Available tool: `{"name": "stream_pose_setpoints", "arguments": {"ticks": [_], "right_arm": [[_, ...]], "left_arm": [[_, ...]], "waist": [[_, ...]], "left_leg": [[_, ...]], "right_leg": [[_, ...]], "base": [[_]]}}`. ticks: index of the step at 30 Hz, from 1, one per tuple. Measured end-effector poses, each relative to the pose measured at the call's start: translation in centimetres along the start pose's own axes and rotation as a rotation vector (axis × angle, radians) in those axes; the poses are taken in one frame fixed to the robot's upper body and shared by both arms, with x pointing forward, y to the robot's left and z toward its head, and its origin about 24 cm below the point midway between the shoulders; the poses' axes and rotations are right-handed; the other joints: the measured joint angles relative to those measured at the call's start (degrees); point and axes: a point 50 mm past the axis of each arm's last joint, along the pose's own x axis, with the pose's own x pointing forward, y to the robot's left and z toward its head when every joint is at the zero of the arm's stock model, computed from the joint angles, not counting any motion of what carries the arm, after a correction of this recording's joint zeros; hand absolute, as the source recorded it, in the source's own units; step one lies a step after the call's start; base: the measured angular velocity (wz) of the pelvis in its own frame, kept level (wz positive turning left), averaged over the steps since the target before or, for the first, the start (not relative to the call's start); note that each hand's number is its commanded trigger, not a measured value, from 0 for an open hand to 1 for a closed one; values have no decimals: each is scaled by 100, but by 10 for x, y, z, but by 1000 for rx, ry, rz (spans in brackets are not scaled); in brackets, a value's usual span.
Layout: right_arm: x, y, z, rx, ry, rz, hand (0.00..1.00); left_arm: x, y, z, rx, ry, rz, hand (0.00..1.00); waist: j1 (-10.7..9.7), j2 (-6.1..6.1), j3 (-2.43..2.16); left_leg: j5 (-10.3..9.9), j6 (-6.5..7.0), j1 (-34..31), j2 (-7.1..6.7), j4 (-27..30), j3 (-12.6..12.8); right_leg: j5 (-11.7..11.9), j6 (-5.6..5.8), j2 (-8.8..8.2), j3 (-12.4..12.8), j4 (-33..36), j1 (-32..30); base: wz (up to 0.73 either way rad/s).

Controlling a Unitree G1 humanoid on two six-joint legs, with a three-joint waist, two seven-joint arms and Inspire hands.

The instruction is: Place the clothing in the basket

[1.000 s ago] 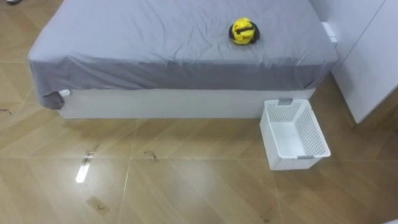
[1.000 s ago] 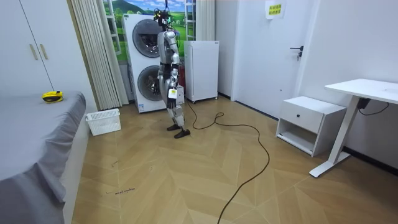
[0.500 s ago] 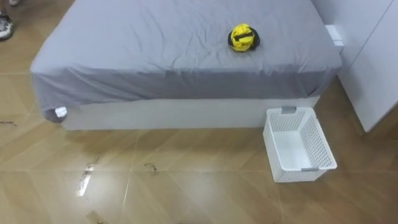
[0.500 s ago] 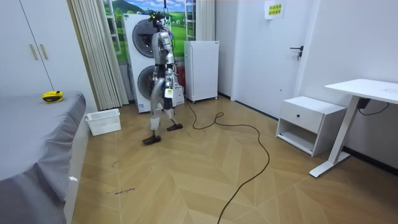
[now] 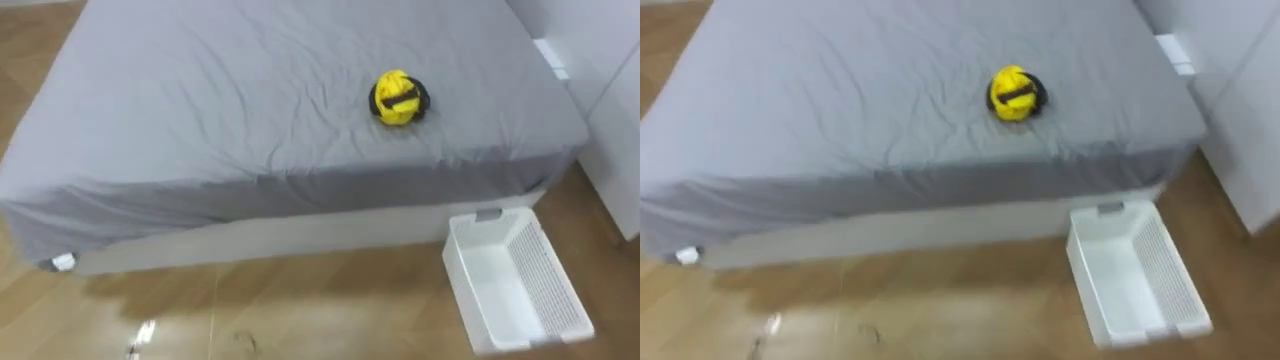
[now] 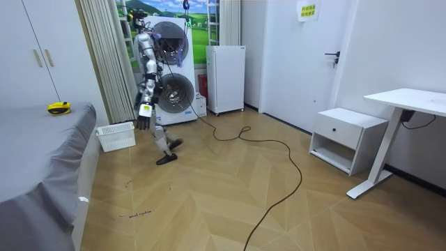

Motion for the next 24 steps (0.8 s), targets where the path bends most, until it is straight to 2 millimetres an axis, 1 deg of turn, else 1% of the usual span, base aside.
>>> {"name": "stream_pose_setpoints", "arguments": {"ticks": [1, 2, 3, 4, 5, 6, 7, 8, 9, 10, 11, 12, 13, 14, 15, 16, 17, 18, 19, 20, 21, 22, 23, 24], "right_arm": [[0, 4, 9, 10, -38, 3, 0], [1, 5, 16, 9, -65, -4, 0], [1, 5, 20, 11, -82, -8, 0], [0, 5, 27, 19, -117, -23, 0], [0, 6, 34, 28, -149, -39, 0], [-1, 8, 40, 27, -175, -39, 0], [-2, 10, 59, 24, -253, -40, 0], [-4, 13, 81, 33, -342, -40, 0], [-6, 14, 91, 36, -384, -38, 0], [-11, 17, 110, 40, -464, -35, 0], [-13, 17, 117, 43, -497, -37, 0], [-18, 17, 128, 51, -544, -38, 0], [-20, 20, 132, 55, -564, -30, 0], [-22, 27, 136, 44, -575, -7, 0], [-23, 27, 139, 32, -587, -4, 0], [-28, 28, 144, 24, -619, -5, 0], [-30, 27, 146, 10, -640, -9, 0], [-31, 28, 147, -2, -645, -10, 0], [-31, 28, 148, -6, -650, -10, 0], [-32, 29, 149, -4, -654, -11, 0], [-33, 30, 150, -4, -660, -9, 0], [-34, 30, 151, -4, -669, -7, 0], [-35, 30, 153, 2, -677, -7, 0], [-36, 30, 154, 4, -681, -7, 0]], "left_arm": [[0, -1, 0, 19, -1, -6, 0], [0, -3, 1, 42, -7, -19, 0], [-1, -5, 1, 54, -9, -26, 0], [-2, -9, -1, 68, -3, -44, 0], [-4, -9, -8, 75, 12, -49, 0], [-4, -7, -10, 77, 15, -46, 0], [-6, -6, -18, 79, 36, -44, 0], [-8, -5, -22, 79, 47, -44, 0], [-8, -4, -24, 82, 50, -44, 0], [-8, -4, -23, 82, 47, -44, 0], [-8, -4, -22, 81, 41, -45, 0], [-8, -4, -19, 76, 28, -45, 0], [-7, 2, -17, 81, 13, -36, 0], [-7, 14, -22, 88, 20, -9, 0], [-9, 15, -27, 89, 36, -5, 0], [-11, 15, -31, 88, 47, -4, 0], [-12, 13, -33, 83, 54, -6, 0], [-12, 13, -34, 83, 55, -8, 0], [-14, 12, -36, 77, 61, -10, 0], [-13, 10, -33, 69, 53, -13, 0], [-12, 9, -29, 55, 39, -16, 0], [-12, 7, -26, 54, 28, -21, 0], [-12, 5, -24, 49, 20, -21, 0], [-12, 5, -24, 48, 17, -20, 0]], "waist": [[-78, 12, 1], [-122, -26, -10], [-149, -45, -15], [-193, -26, -8], [-192, -8, -56], [-170, -49, -109], [-131, 30, -127], [-110, 135, -79], [-108, 171, -64], [-110, 212, -36], [-122, 222, -29], [-140, 213, -2], [-112, 178, -17], [-25, 2, -94], [-14, 33, -102], [-83, 133, -91], [-122, 180, -68], [-151, 182, -67], [-166, 163, -66], [-197, 134, -60], [-222, 101, -50], [-233, 57, -26], [-186, 36, -24], [-174, 8, -25]], "left_leg": [[-64, -29, 226, 52, -129, -199], [-123, -78, 459, 70, -282, -315], [-163, -114, 588, 75, -372, -374], [-268, -201, 880, 167, -502, -450], [-360, -320, 1102, 296, -536, -534], [-415, -393, 1144, 341, -505, -529], [-502, -563, 1181, 465, -419, -515], [-475, -671, 1248, 601, -403, -523], [-437, -738, 1258, 630, -406, -518], [-357, -875, 1258, 668, -435, -478], [-316, -930, 1288, 680, -488, -477], [-180, -930, 1448, 686, -520, -495], [-170, -928, 1530, 745, -331, -494], [-283, -999, 1439, 698, 161, -407], [-351, -989, 1364, 785, 516, -417], [-307, -985, 1104, 894, 1286, -457], [6, -997, 854, 973, 1977, -484], [211, -985, 772, 994, 2219, -484], [362, -994, 612, 979, 2501, -497], [305, -960, 503, 963, 2548, -484], [64, -922, 274, 940, 2546, -385], [-154, -883, 25, 870, 2432, -338], [-265, -844, -251, 802, 2282, -333], [-305, -826, -390, 757, 2166, -315]], "right_leg": [[-21, -3, 190, -66, -701, -371], [93, 10, 235, -85, -1623, -632], [266, 6, 205, -116, -2179, -663], [990, -25, 177, -199, -2910, -739], [1545, -117, 220, -285, -3298, -701], [1674, -251, 264, -294, -3275, -672], [1685, -454, 426, -348, -3138, -596], [1572, -527, 512, -479, -2984, -516], [1521, -553, 529, -495, -2887, -523], [1385, -591, 523, -431, -2677, -538], [1310, -579, 513, -376, -2519, -554], [1141, -570, 466, -430, -1954, -662], [975, -487, 437, -521, -1868, -809], [933, -681, 454, -580, -2303, -729], [906, -697, 510, -636, -2243, -631], [772, -743, 646, -657, -2349, -415], [681, -786, 735, -644, -2468, -204], [659, -796, 766, -623, -2540, -102], [634, -812, 789, -551, -2719, 92], [625, -811, 785, -511, -2787, 177], [622, -810, 785, -451, -2944, 339], [618, -806, 784, -370, -3062, 490], [618, -805, 785, -290, -3192, 624], [616, -801, 784, -234, -3240, 679]], "base": [[55], [66], [75], [73], [62], [26], [0], [-7], [9], [23], [45], [45], [16], [-16], [-30], [-20], [-12], [-11], [-3], [0], [-10], [-28], [-35], [-44]]}}
